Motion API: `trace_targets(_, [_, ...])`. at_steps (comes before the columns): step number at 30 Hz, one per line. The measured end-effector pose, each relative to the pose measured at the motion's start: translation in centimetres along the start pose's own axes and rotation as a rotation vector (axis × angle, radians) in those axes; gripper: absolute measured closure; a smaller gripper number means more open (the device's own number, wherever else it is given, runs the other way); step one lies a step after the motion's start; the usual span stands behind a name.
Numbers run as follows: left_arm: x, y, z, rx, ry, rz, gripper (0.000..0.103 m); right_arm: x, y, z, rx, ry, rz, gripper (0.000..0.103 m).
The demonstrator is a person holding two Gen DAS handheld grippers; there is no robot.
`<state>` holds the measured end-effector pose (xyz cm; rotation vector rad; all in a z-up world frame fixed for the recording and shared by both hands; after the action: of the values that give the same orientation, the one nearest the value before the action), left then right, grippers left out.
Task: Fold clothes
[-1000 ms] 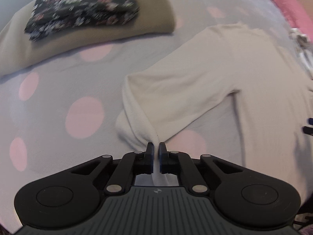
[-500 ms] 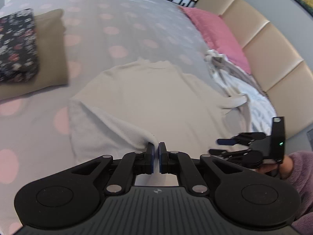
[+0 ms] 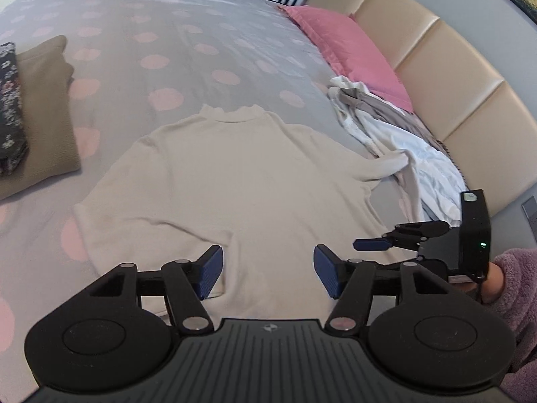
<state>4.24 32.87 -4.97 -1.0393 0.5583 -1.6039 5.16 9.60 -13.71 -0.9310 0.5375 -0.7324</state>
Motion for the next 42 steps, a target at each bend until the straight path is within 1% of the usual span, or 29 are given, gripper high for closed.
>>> trace_targets(3, [-1.2,0.3,-0.7,-0.024,-0.005,0.062,0.045,-1.5,-0.3,0.3,0.007,-0.007,0.055,0.056])
trace_targets(6, [-2.2,1.2,-2.2,-0.082,0.008,0.115,0.045,-3.2,-0.3,0.6,0.009,-0.016,0.102,0.056])
trace_targets(10, [-3.4,3.0,-4.8,-0.172,0.023,0.168,0.045,-5.5,0.0,1.1,0.006,-0.046,0.133,0.056])
trace_targets(13, [-4.5,4.5,-6.8,-0.229,0.028,0.207,0.046,-6.4,0.5,1.4,-0.002,-0.071,0.132,0.056])
trace_targets(17, [-5.4,6.4,-8.7,-0.275,0.025,0.237,0.053,-7.1,1.4,1.7,-0.018,-0.082,0.132,0.056])
trace_targets(18, [-5.5,6.8,-8.9,-0.276,0.025,0.246,0.056,-7.2,1.5,1.7,-0.021,-0.084,0.132,0.056])
trace_targets(20, [-5.8,7.6,-9.2,-0.279,0.035,0.255,0.065,-7.4,1.7,1.8,-0.026,-0.092,0.134,0.056])
trace_targets(22, [-5.9,8.1,-9.4,-0.28,0.045,0.265,0.069,-7.7,1.9,1.8,-0.03,-0.101,0.134,0.056])
trace_targets(25, [-5.6,8.7,-9.4,-0.28,0.067,0.285,0.072,-7.8,2.0,1.9,-0.033,-0.111,0.129,0.056])
trace_targets(26, [-5.5,8.7,-9.4,-0.279,0.072,0.288,0.08,-7.7,2.0,1.9,-0.034,-0.11,0.128,0.056])
trace_targets(27, [-5.3,8.3,-9.2,-0.277,0.062,0.261,0.088,-7.7,2.0,1.9,-0.035,-0.108,0.127,0.056])
trace_targets(28, [-5.0,8.0,-9.0,-0.274,0.051,0.235,0.098,-7.6,2.0,1.9,-0.035,-0.106,0.125,0.056])
trace_targets(29, [-4.7,7.7,-8.8,-0.271,0.04,0.209,0.098,-7.5,1.9,2.0,-0.032,-0.104,0.123,0.056])
trace_targets(33, [-1.7,5.3,-7.5,-0.187,0.058,0.108,0.098,-6.9,1.0,2.3,-0.008,-0.084,0.124,0.056])
trace_targets(37, [2.9,4.2,-6.4,-0.114,0.104,0.0,0.098,-5.8,0.2,2.3,0.006,-0.056,0.102,0.056])
trace_targets(39, [5.0,4.0,-6.3,-0.087,0.139,-0.032,0.098,-5.1,-0.1,2.1,0.006,-0.04,0.087,0.056])
trace_targets(42, [7.6,5.0,-6.8,-0.081,0.204,-0.023,0.098,-3.8,-0.2,1.8,-0.002,-0.009,0.055,0.056])
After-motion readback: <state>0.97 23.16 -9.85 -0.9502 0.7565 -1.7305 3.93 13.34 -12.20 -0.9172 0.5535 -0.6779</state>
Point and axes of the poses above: each gripper's, at about its wrist camera, not at the fingertips, and y roughly the way its jaws point, x to its right, z to its top, the point moved 8 cm from there along y, roughly the way its jaws point, and after that the axes turned 4 degrees about z, right-handed, at the moved point
